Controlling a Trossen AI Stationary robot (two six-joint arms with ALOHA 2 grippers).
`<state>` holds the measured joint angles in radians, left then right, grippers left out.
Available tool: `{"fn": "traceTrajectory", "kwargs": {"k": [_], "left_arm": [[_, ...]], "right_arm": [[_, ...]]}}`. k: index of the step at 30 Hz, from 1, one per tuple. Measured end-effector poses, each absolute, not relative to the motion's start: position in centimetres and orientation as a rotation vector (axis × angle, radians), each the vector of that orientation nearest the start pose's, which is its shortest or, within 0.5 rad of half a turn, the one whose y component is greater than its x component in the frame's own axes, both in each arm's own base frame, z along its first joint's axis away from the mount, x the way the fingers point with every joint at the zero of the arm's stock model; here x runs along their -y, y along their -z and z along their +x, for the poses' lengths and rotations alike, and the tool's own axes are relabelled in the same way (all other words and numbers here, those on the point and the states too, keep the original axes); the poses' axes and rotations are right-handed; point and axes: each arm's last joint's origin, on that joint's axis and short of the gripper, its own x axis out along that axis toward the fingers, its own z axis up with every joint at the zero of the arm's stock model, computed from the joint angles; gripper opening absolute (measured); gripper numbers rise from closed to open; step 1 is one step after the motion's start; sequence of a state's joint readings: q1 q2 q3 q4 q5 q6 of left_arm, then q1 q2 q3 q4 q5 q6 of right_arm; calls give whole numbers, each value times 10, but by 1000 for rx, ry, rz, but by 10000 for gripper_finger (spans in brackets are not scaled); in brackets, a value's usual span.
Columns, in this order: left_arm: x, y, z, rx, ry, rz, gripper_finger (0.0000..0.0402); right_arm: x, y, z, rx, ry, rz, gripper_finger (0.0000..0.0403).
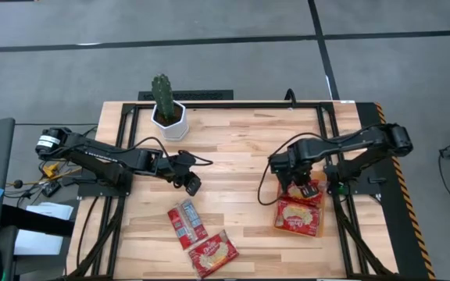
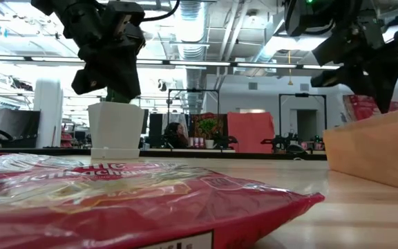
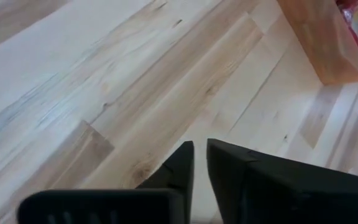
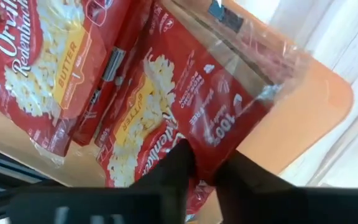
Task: Sort popcorn bags into baskets
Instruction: Put the popcorn bag into the orange bin
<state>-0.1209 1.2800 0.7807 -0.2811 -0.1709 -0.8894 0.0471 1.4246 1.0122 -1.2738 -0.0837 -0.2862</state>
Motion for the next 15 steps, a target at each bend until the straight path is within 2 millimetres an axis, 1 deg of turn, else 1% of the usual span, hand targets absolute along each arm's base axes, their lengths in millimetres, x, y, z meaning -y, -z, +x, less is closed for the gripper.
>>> {"fn": "traceTrajectory", "kwargs": {"k": [2, 4, 8, 11, 13, 15], "left_arm": [[26, -224, 255, -701, -365, -716, 54], [28, -225, 255, -727, -298, -704, 77], [36, -226, 254, -836, -39, -723, 114], [52, -227, 250, -907, 161, -723, 119], [65, -228, 248, -920, 222, -703, 113], [82, -230, 246, -889, 253, -655, 99]], "right_arm": [[-13, -227, 218, -1655, -331, -179, 107], [-12, -227, 217, -1661, -313, -166, 137], [-11, -229, 215, -1705, -238, -141, 194], [-10, -238, 216, -1698, -161, -171, 220], [-9, -249, 218, -1648, -122, -159, 227], [-10, -259, 220, -1592, -76, -118, 228]]}}
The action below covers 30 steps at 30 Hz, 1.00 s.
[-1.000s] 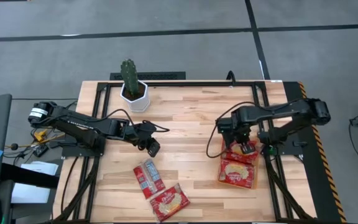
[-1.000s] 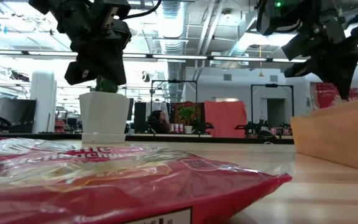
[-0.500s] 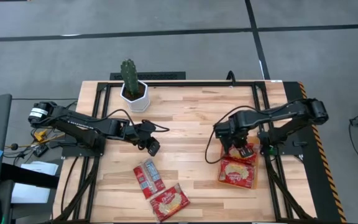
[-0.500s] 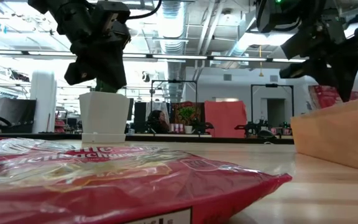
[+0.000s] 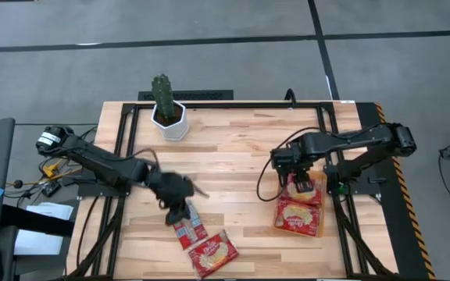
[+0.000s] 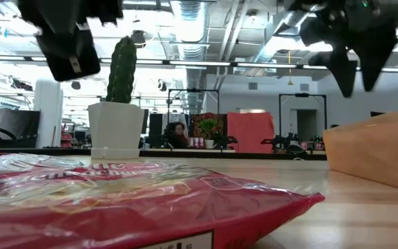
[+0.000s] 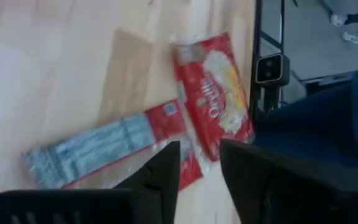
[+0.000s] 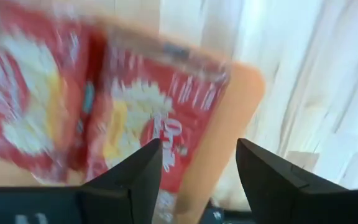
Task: Sort popcorn bags into baskets
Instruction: Put the popcorn bag into the orange bin
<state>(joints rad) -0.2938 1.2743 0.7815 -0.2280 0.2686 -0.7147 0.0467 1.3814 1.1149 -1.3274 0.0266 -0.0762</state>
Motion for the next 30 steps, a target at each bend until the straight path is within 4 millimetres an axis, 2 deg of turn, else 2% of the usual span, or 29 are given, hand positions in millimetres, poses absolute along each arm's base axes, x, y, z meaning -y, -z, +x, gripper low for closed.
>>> {"fn": "traceTrajectory", "kwargs": {"k": [3, 6, 10, 13, 19, 24, 30], "left_arm": [[116, -229, 239, -840, 275, -553, 61], [150, -220, 227, -826, 267, -462, 14], [189, -204, 223, -719, 227, -400, 2], [208, -187, 230, -665, 216, -395, 1], [225, -145, 251, -752, 198, -314, 0], [236, -134, 273, -758, 212, -247, 0], [223, -114, 288, -855, 80, -328, 0]], "right_arm": [[-13, -276, 222, -1483, -17, -52, 221], [-21, -287, 220, -1371, 5, -6, 210], [-31, -296, 222, -1236, 22, 59, 193], [-38, -299, 225, -1182, 23, 94, 179], [-51, -297, 231, -1141, 16, 109, 154], [-59, -295, 234, -1125, 16, 96, 136], [-64, -296, 237, -1072, 76, 118, 120]]}}
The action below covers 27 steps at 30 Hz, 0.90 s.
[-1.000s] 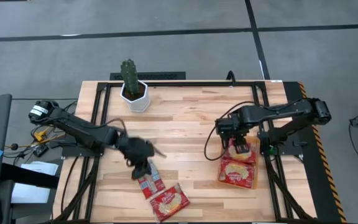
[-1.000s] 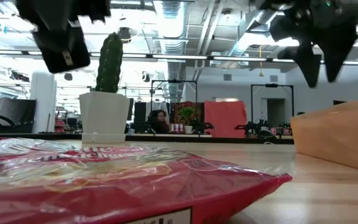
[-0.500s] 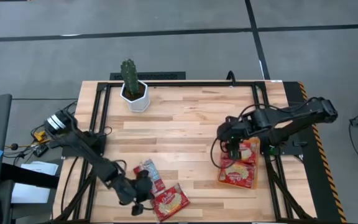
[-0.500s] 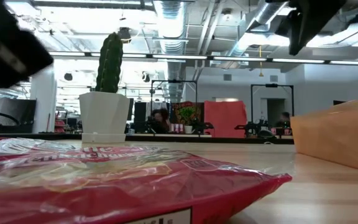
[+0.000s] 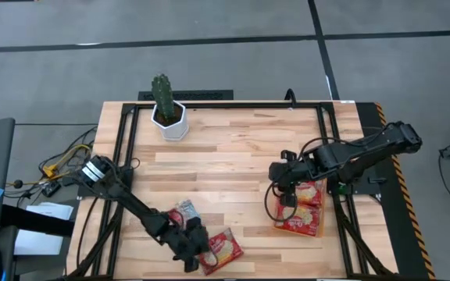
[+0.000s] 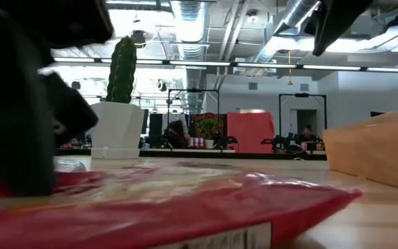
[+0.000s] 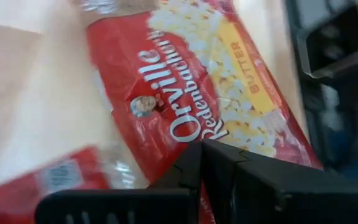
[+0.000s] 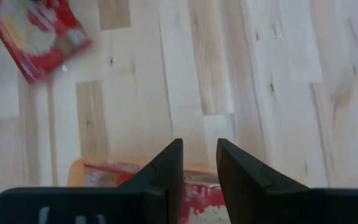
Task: Sort popcorn bags into baskets
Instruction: Put the popcorn bag into the orange bin
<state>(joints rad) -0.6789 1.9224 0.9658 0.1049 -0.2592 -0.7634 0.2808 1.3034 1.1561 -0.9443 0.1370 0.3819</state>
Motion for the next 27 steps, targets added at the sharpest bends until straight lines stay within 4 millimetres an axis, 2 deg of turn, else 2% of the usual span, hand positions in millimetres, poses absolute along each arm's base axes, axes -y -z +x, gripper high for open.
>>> {"fn": "traceTrajectory", "kwargs": {"k": [6, 10, 15, 19, 24, 27], "left_arm": [[192, -108, 303, -887, -65, -335, 0], [157, -107, 321, -877, -192, -365, 0], [104, -106, 342, -843, -346, -480, 0], [65, -108, 352, -836, -400, -600, 0], [31, -133, 349, -826, -422, -712, 0], [18, -158, 341, -793, -421, -661, 0]], "right_arm": [[-74, -292, 247, -1026, 117, 224, 120], [-82, -287, 263, -956, 157, 276, 123], [-90, -267, 283, -960, 220, 393, 121], [-97, -244, 294, -1001, 323, 477, 123], [-103, -236, 296, -954, 452, 547, 121], [-105, -234, 296, -902, 543, 617, 123]]}}
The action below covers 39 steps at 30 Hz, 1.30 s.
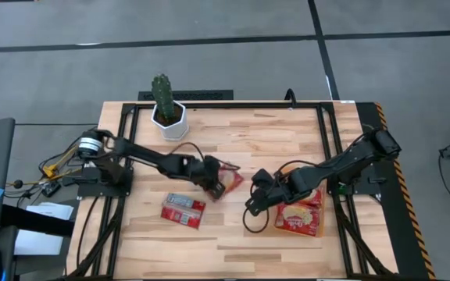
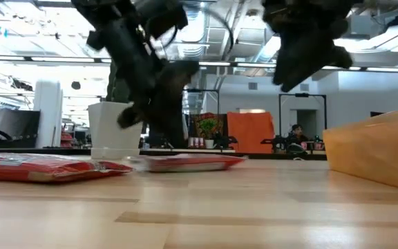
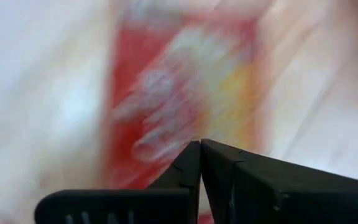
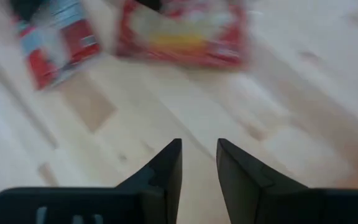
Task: Sort popcorn bags into baskets
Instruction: Put the popcorn bag into the orange bin
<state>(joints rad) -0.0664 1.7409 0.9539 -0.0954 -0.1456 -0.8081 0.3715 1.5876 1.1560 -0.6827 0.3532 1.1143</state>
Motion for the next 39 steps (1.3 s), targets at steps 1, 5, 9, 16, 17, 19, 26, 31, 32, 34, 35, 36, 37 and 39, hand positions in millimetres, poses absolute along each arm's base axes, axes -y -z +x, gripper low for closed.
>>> {"fn": "traceTrajectory", "kwargs": {"k": [1, 5, 9, 16, 17, 19, 26, 31, 32, 34, 35, 36, 37, 39], "left_arm": [[16, -167, 340, -771, -406, -630, 0], [6, -196, 334, -688, -371, -556, 0], [-5, -202, 329, -710, -337, -495, 0], [-11, -179, 310, -886, -412, -491, 0], [-11, -172, 306, -905, -418, -489, 0], [-11, -161, 299, -912, -431, -507, 0], [-6, -132, 274, -966, -536, -676, 0], [13, -121, 272, -922, -456, -953, 0], [19, -121, 274, -894, -419, -1013, 0], [30, -122, 278, -836, -362, -1102, 0], [35, -123, 280, -802, -338, -1130, 0], [38, -124, 281, -780, -338, -1151, 0], [40, -125, 281, -762, -343, -1177, 0], [43, -125, 283, -724, -366, -1201, 0]], "right_arm": [[-105, -236, 295, -888, 562, 640, 125], [-107, -235, 295, -849, 608, 695, 146], [-111, -228, 303, -815, 606, 741, 180], [-100, -213, 331, -740, 597, 817, 238], [-98, -212, 332, -744, 600, 829, 243], [-94, -208, 339, -718, 604, 859, 248], [-90, -195, 353, -705, 586, 916, 246], [-81, -183, 363, -699, 591, 952, 244], [-79, -182, 367, -681, 582, 976, 245], [-74, -180, 367, -694, 601, 977, 245], [-72, -179, 367, -693, 610, 982, 245], [-71, -178, 370, -678, 604, 1000, 244], [-70, -177, 371, -674, 608, 1004, 244], [-68, -177, 369, -685, 620, 995, 244]]}}
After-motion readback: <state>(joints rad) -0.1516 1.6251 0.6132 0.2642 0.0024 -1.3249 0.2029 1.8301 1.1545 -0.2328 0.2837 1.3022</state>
